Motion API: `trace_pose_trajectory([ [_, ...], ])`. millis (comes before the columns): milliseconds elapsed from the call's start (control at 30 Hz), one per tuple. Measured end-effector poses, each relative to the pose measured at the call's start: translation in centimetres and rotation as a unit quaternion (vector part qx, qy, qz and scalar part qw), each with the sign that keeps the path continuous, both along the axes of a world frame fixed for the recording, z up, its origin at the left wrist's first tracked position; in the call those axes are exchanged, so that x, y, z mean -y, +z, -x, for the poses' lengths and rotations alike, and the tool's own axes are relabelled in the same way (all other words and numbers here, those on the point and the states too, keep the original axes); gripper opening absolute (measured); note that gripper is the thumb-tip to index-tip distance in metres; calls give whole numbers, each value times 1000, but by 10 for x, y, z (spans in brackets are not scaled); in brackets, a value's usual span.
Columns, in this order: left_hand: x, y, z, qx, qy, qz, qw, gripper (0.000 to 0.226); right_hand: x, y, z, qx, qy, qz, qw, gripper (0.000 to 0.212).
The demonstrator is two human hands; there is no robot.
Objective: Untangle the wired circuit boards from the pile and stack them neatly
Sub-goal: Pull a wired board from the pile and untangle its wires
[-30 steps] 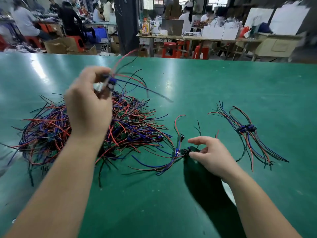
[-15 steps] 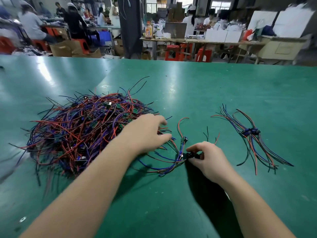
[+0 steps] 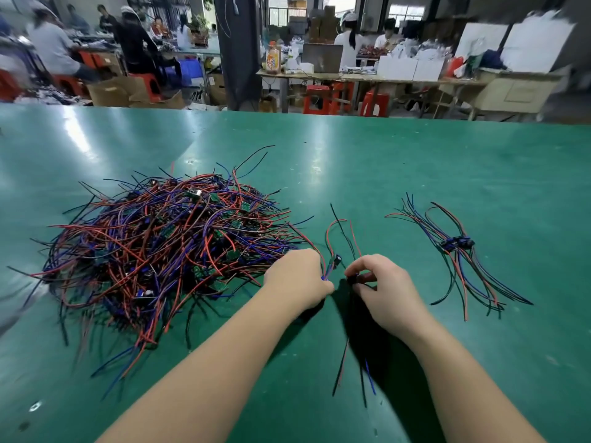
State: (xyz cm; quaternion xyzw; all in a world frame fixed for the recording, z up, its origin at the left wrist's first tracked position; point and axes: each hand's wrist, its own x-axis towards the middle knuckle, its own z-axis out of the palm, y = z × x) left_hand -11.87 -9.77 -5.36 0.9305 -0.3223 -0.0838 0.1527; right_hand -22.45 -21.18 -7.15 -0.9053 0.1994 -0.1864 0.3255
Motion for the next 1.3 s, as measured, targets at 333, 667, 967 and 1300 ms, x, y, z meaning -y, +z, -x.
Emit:
trace_pose_trajectory([
  [333, -41, 13, -18, 187, 115, -34, 975, 64, -9, 10, 2, 148, -25, -133, 980, 34],
  [667, -35, 24, 16, 81, 21, 362, 928, 45, -13, 23, 4, 265, -14, -474, 839, 22],
  [967, -28, -7, 27, -353, 33, 453, 818, 26, -24, 29, 6, 282, 33, -572, 769, 11],
  [1300, -33, -8, 31, -392, 3, 456, 799, 26, -35, 23, 8, 248, 31, -253, 934, 29],
])
